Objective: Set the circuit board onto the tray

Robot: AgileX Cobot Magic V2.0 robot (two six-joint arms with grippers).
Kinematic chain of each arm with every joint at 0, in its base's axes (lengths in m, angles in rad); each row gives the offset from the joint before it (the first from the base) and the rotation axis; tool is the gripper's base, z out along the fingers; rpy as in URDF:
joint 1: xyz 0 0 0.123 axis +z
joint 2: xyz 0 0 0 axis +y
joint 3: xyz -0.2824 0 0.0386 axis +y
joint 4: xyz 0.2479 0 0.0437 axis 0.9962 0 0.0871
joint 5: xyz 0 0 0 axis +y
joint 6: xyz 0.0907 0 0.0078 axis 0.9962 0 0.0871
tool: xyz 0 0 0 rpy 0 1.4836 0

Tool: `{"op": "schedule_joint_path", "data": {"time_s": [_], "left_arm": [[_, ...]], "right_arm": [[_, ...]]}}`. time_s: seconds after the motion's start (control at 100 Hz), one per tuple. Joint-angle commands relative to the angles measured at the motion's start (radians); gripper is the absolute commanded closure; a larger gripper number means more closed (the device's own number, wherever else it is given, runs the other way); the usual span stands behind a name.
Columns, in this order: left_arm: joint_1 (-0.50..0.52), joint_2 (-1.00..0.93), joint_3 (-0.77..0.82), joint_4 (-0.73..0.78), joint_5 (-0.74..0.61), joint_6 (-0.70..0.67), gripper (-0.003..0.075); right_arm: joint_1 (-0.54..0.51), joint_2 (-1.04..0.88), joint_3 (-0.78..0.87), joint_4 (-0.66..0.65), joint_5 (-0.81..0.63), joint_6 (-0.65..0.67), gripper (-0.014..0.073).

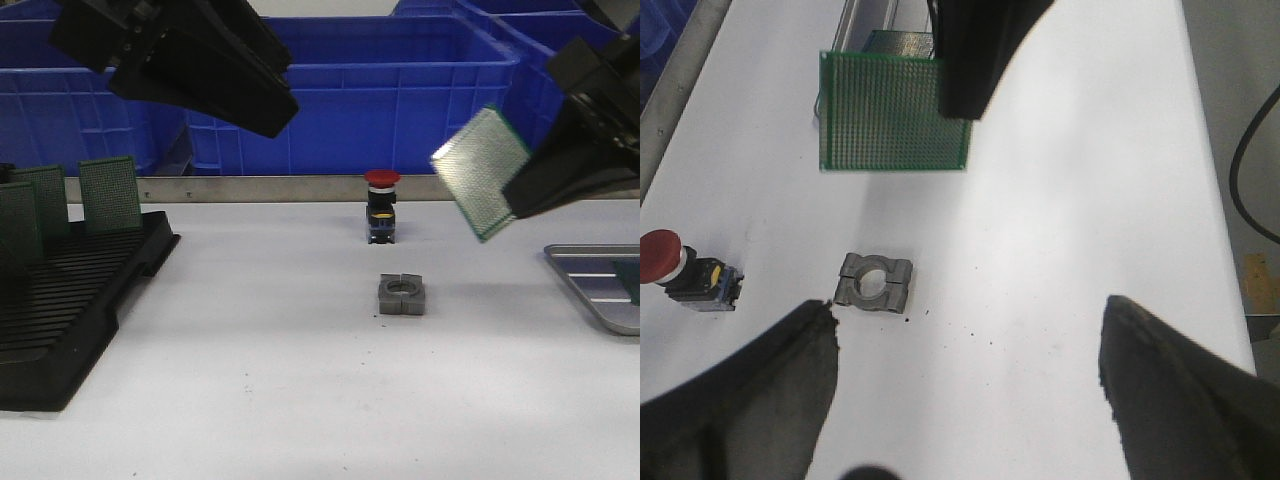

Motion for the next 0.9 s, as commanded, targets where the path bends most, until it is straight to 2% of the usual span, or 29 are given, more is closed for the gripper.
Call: {"op": "schedule_joint_path", "data": {"time_s": [0.0,0.22,0.51,0.58,0.77,0.84,0.89], "left_arm": [[-0.01,-0.04,-0.026,-0.062,-0.01,0.001,0.0215],[-0.01,-0.04,-0.026,-0.062,-0.01,0.001,0.0215],[-0.01,-0.04,-0.026,-0.062,-0.01,0.001,0.0216],[-0.01,-0.04,-0.026,-0.062,-0.01,0.001,0.0216],[-0.01,-0.042,-0.026,-0.062,-0.012,0.001,0.0216],[-0.01,-0.046,-0.026,-0.062,-0.014,0.001,0.0219],[-0.008,-0.051,-0.026,-0.06,-0.022,0.001,0.0225]], "right_arm": [[-0.085,-0.028,0.011,0.037,-0.104,0.057,0.0658],[-0.238,0.043,0.027,0.046,-0.222,0.081,0.0658],[-0.266,0.19,-0.032,0.092,-0.229,0.082,0.0638],[-0.266,0.2,-0.041,0.092,-0.225,0.081,0.0561],[-0.266,0.197,-0.043,0.086,-0.255,0.055,0.0201],[-0.266,0.197,-0.043,0.086,-0.255,0.044,0.0122],[-0.266,0.197,-0.043,0.083,-0.254,0.043,0.0099]]}}
